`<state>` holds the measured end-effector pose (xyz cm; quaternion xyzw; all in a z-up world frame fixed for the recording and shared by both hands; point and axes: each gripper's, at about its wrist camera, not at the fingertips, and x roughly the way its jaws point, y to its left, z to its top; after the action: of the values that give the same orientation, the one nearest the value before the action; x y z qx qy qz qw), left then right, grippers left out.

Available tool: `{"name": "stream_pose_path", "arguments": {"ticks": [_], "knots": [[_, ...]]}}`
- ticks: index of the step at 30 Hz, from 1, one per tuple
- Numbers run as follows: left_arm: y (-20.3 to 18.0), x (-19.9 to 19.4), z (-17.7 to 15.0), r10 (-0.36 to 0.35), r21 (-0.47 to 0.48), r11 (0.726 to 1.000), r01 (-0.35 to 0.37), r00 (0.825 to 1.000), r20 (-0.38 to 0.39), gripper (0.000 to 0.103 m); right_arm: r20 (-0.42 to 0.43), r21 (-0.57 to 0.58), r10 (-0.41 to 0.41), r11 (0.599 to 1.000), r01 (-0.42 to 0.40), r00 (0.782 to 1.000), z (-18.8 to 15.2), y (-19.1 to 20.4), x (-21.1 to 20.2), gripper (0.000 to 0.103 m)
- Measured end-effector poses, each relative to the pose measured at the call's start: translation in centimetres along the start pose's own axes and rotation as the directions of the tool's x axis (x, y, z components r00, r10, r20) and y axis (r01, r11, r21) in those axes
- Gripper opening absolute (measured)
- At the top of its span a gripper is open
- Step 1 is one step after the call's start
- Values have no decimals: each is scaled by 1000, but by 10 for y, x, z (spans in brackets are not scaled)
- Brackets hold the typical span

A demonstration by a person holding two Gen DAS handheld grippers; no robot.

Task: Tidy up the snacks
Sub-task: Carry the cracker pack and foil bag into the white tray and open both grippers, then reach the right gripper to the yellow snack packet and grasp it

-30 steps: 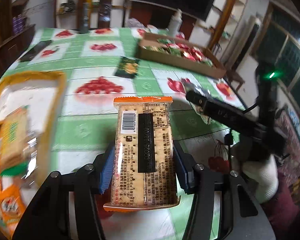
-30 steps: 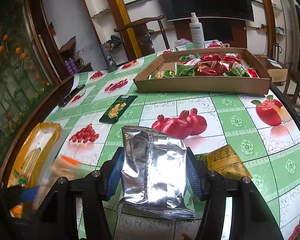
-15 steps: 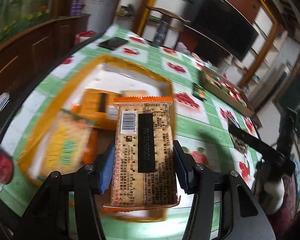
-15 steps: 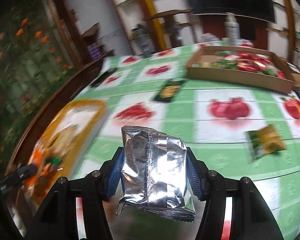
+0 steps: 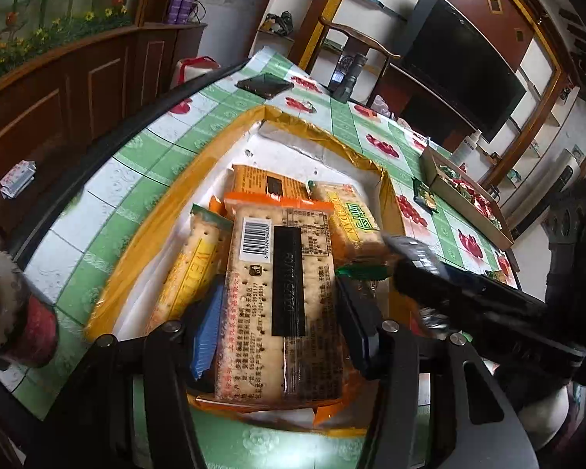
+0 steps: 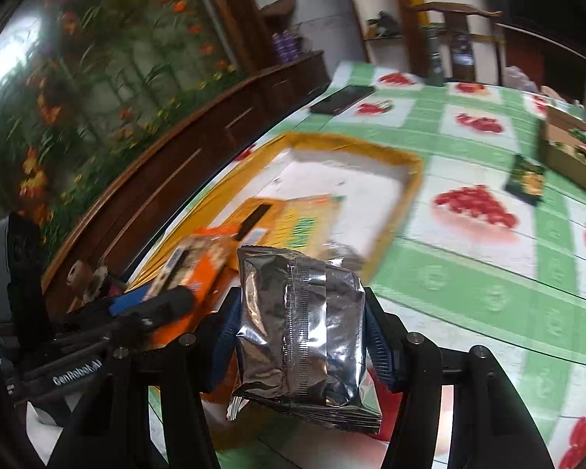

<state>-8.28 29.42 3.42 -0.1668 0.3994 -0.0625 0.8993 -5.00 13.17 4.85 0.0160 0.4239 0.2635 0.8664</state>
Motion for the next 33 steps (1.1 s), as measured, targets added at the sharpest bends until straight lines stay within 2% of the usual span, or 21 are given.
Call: {"name": "stream_pose_path", "arguments": {"ticks": [2, 9, 13, 15, 18, 20, 24, 27, 29, 31, 33], "knots": [[-1, 0, 3, 22, 9, 1000, -22, 1000, 14, 52, -11, -18, -15, 1000, 15, 1000, 3, 8, 11, 59], [3, 11, 18, 9, -10, 1000, -9, 1000, 16, 54, -32, -15, -70, 997, 70, 997, 26, 5, 34, 59], [8, 9, 20, -54, -62, 997, 55, 998, 19, 60, -31, -17, -87, 996, 87, 996, 36, 4, 41, 59], [7, 1, 19, -59, -62, 996, 61, 998, 35, 62, -29, -14, -65, 998, 65, 997, 36, 4, 43, 61], [6, -13, 18, -71, -79, 994, 76, 995, 64, 65, -24, 29, 17, 999, -16, 1000, 33, 2, 38, 62], [5, -25, 18, -74, -90, 993, 82, 993, 89, 71, -15, 55, 48, 997, -47, 999, 31, 2, 34, 65], [-4, -43, 15, -38, -75, 996, 47, 991, 125, 74, 17, 45, 38, 998, -39, 999, 25, 6, 19, 65], [-18, -47, 11, 20, -46, 999, -14, 993, 120, 82, 44, 28, 21, 999, -22, 999, 17, 8, 4, 66], [-28, -48, 8, 35, -25, 999, -33, 993, 116, 83, 63, 23, 10, 1000, -11, 998, 9, 7, -8, 66], [-40, -48, 4, 21, 5, 1000, -22, 994, 109, 83, 82, 25, 2, 1000, -4, 997, 1, 4, -21, 66], [-53, -50, -1, 48, 44, 998, -53, 992, 113, 83, 101, 40, -12, 999, 8, 995, -7, -3, -34, 68]]}}
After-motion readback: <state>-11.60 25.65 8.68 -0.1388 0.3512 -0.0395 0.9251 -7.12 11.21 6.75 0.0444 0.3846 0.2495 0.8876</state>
